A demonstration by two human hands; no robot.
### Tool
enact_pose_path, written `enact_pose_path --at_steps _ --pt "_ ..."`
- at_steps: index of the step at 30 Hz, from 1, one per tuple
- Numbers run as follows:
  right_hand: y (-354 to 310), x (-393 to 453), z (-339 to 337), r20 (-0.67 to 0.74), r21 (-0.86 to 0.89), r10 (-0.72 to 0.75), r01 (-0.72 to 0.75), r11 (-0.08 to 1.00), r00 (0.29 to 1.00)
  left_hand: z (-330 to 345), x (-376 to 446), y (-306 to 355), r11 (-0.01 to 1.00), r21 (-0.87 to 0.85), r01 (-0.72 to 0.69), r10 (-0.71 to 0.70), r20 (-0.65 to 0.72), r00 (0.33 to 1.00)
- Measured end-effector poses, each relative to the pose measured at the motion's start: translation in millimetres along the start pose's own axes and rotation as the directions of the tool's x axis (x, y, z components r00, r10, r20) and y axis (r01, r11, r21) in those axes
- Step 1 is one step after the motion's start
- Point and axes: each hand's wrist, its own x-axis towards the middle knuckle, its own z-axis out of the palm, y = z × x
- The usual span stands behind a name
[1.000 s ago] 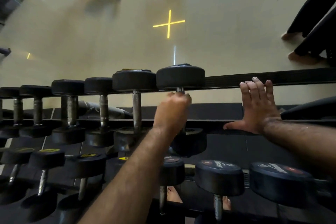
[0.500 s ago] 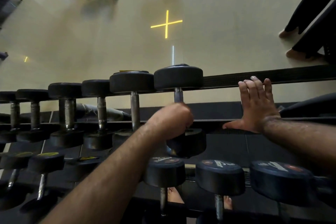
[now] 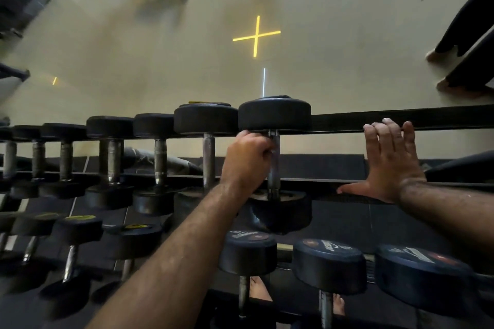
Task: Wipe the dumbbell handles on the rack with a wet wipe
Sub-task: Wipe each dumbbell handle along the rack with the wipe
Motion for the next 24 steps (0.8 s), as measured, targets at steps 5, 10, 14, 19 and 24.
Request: enact_pose_path --at_steps 5,10,14,19,24 --pt "1.8 2.7 0.2 -0.006 -0.032 -0.007 0.006 0.999 1.0 -5.7 -13.3 -22.2 0.866 -0.424 0.266 -0.155 0.278 0.948" --pt "1.1 1.0 0.7 -0.01 -0.042 -0.013 0.013 0.999 1.0 30.0 16.0 -16.4 0.099 -0.824 0.558 -0.782 0.282 0.555" --pt "2.2 1.0 0.7 0.004 -0.061 -0.003 0.004 0.998 1.0 47.2 7.4 -25.0 -0.004 -0.733 0.681 -0.508 0.588 0.63" --pt "2.3 0.6 1.4 0.016 -0.05 0.003 -0.002 0.999 1.0 45.1 15.8 -52.1 -0.115 -0.728 0.676 -0.456 0.643 0.615" --pt "2.6 1.9 1.4 0.013 -0.042 0.004 -0.003 0.999 1.0 44.4 10.3 -45.2 0.147 -0.535 0.832 -0.273 0.786 0.554"
